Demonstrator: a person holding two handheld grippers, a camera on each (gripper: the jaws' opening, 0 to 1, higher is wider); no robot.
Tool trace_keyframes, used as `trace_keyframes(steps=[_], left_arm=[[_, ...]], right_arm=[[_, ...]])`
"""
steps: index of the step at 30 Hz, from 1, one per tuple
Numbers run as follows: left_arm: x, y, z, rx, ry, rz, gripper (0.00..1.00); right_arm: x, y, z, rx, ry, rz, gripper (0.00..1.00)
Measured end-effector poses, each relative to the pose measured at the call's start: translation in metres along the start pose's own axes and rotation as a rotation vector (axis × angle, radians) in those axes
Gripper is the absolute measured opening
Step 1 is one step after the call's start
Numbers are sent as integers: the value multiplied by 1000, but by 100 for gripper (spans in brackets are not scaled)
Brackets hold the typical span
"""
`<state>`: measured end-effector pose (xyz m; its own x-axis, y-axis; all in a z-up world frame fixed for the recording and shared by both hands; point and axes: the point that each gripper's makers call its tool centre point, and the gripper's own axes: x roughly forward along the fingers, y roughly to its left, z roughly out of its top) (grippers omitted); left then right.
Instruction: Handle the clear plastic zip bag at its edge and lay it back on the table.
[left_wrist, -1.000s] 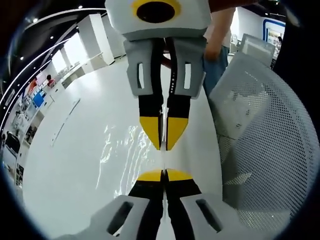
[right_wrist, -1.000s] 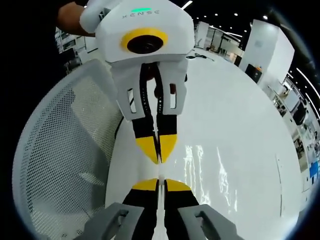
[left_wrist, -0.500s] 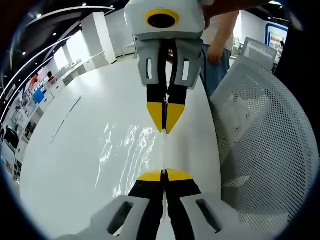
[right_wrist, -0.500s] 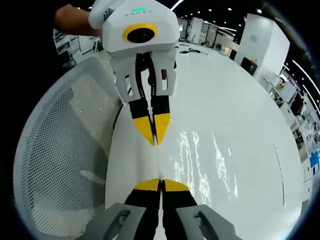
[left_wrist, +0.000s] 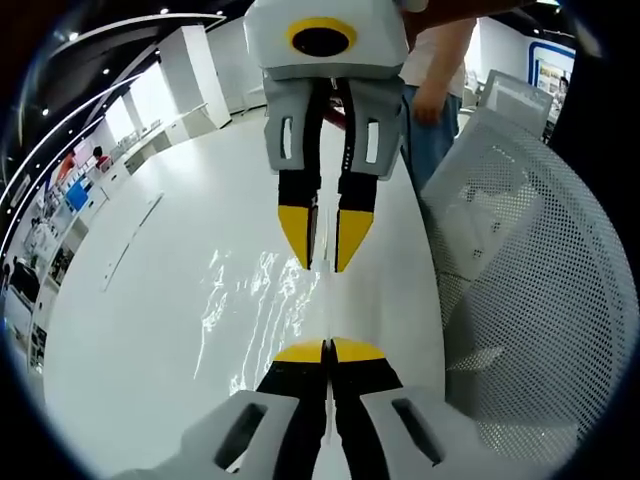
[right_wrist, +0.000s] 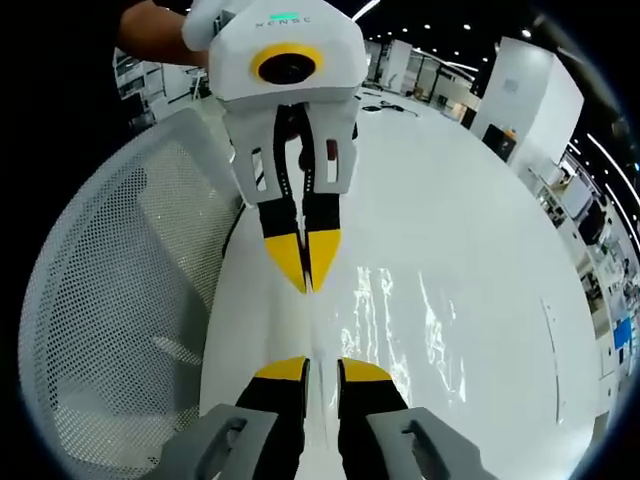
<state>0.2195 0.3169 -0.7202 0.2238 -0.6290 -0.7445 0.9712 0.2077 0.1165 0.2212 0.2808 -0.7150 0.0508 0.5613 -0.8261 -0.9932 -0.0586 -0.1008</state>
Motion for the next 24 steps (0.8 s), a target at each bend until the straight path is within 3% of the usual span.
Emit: trace_keyframes(steps=[7, 18, 24], left_arm=[[0, -1, 3, 3, -4, -2, 0], [-1, 0, 3, -14, -26, -2, 0], [0, -3, 0, -25, -9, -11, 0]], right_arm=[[3, -3, 12, -7, -21, 1, 5], [6, 3, 7, 4, -5, 18, 0], [7, 6, 1, 24, 12, 32, 0]])
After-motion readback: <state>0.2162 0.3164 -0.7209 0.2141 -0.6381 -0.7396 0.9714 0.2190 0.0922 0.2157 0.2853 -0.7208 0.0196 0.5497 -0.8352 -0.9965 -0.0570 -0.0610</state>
